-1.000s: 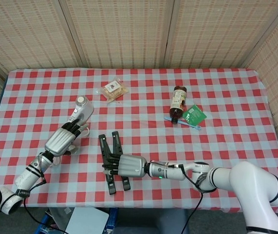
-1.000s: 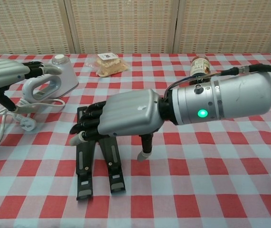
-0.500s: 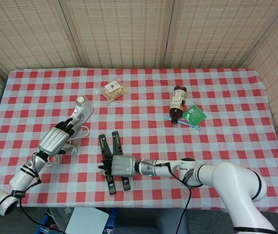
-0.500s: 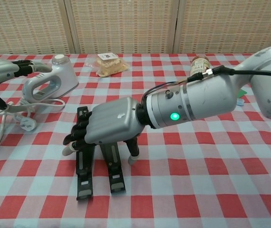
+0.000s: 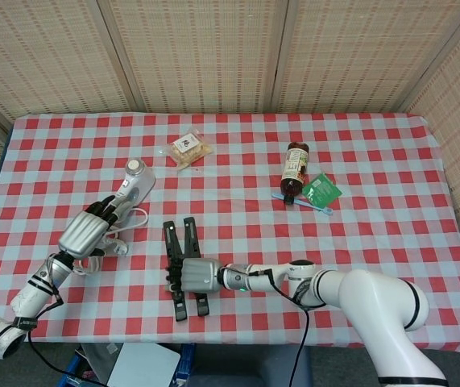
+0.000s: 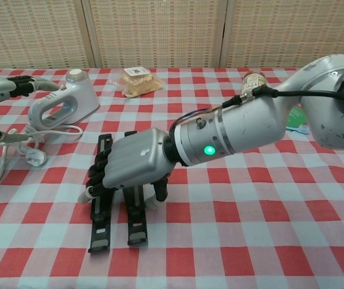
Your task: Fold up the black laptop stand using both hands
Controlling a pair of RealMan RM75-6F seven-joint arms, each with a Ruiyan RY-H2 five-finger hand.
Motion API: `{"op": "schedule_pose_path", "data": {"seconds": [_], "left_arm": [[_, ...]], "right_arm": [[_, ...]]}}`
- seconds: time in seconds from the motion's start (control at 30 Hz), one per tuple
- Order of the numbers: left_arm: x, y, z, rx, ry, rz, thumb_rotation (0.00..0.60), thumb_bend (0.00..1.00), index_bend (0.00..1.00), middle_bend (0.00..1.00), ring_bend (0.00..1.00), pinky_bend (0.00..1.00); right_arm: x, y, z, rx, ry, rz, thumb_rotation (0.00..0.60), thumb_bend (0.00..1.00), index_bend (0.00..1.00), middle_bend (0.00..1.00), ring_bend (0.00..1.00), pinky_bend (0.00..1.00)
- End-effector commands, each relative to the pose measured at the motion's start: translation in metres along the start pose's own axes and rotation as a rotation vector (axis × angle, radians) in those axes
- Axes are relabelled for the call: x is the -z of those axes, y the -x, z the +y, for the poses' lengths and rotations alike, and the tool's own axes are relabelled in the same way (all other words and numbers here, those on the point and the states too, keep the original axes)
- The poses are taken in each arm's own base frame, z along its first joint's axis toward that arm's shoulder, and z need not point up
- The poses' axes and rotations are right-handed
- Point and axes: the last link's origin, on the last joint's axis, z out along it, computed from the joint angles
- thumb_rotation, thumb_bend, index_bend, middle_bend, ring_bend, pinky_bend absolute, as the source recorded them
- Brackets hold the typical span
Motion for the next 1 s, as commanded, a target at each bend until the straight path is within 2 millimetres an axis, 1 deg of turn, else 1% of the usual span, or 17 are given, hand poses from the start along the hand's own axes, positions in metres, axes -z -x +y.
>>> {"op": "schedule_pose_path", "data": {"seconds": [0.03,0.23,0.37,0.53,0.67,0.7,0.73,0.77,0.8,0.83,0.87,0.9,0.93,1.0], "left_arm": [[0.001,0.0,-0.001,0.002,-0.001,0.0,0.6,0.26,0.0,0.0,0.0,0.18],[0.001,0.001,-0.001,0.003,-0.002,0.0,0.6,0.26,0.0,0.0,0.0,0.18],[0.001,0.002,0.0,0.005,0.0,0.0,0.6,0.26,0.0,0.0,0.0,0.18],[0.001,0.002,0.0,0.002,0.002,-0.001,0.6,0.26,0.0,0.0,0.0,0.18],[0.001,0.003,0.001,0.002,0.005,0.0,0.6,0.26,0.0,0.0,0.0,0.18],[0.0,0.002,0.001,0.002,0.006,0.001,0.6,0.26,0.0,0.0,0.0,0.18],[0.0,0.002,0.002,0.001,0.007,0.002,0.6,0.26,0.0,0.0,0.0,0.18],[0.0,0.001,0.002,-0.001,0.008,0.003,0.6,0.26,0.0,0.0,0.0,0.18],[0.0,0.001,0.002,-0.002,0.009,0.004,0.6,0.26,0.0,0.0,0.0,0.18],[0.0,0.0,0.002,-0.003,0.01,0.005,0.6,0.26,0.0,0.0,0.0,0.18],[0.0,-0.001,0.002,-0.004,0.01,0.007,0.6,0.26,0.0,0.0,0.0,0.18],[0.0,-0.002,0.003,-0.004,0.01,0.009,0.6,0.26,0.0,0.0,0.0,0.18],[0.001,-0.003,0.003,-0.003,0.01,0.012,0.6,0.26,0.0,0.0,0.0,0.18],[0.002,-0.005,0.002,-0.005,0.005,0.018,0.6,0.26,0.0,0.0,0.0,0.18]], "right_arm": [[0.0,0.0,0.0,-0.005,-0.001,-0.008,0.6,0.37,0.09,0.17,0.0,0.0],[0.0,-0.001,0.0,-0.014,-0.002,-0.008,0.6,0.39,0.17,0.23,0.0,0.0],[0.0,-0.001,-0.002,-0.012,-0.006,0.01,0.6,0.39,0.26,0.32,0.0,0.0],[0.002,-0.001,-0.001,-0.023,-0.002,0.038,0.6,0.39,0.37,0.42,0.08,0.02],[0.005,0.001,0.0,-0.021,0.003,0.042,0.6,0.39,0.38,0.44,0.1,0.03],[0.006,0.002,0.0,-0.018,0.006,0.037,0.6,0.38,0.38,0.42,0.1,0.03],[0.007,0.003,0.001,-0.017,0.01,0.033,0.6,0.36,0.34,0.38,0.09,0.03],[0.008,0.004,0.001,-0.018,0.018,0.031,0.6,0.33,0.28,0.33,0.08,0.03],[0.009,0.003,0.001,-0.023,0.025,0.033,0.6,0.29,0.15,0.25,0.04,0.03],[0.011,0.003,0.001,-0.031,0.032,0.037,0.6,0.26,0.08,0.19,0.02,0.03],[0.013,0.003,0.001,-0.037,0.041,0.044,0.6,0.23,0.02,0.12,0.0,0.03],[0.015,0.001,0.001,-0.049,0.055,0.056,0.6,0.2,0.0,0.05,0.0,0.02],[0.018,0.0,0.001,-0.058,0.066,0.067,0.6,0.18,0.0,0.02,0.0,0.02],[0.026,-0.002,0.003,-0.067,0.098,0.091,0.6,0.16,0.0,0.0,0.0,0.01]]}}
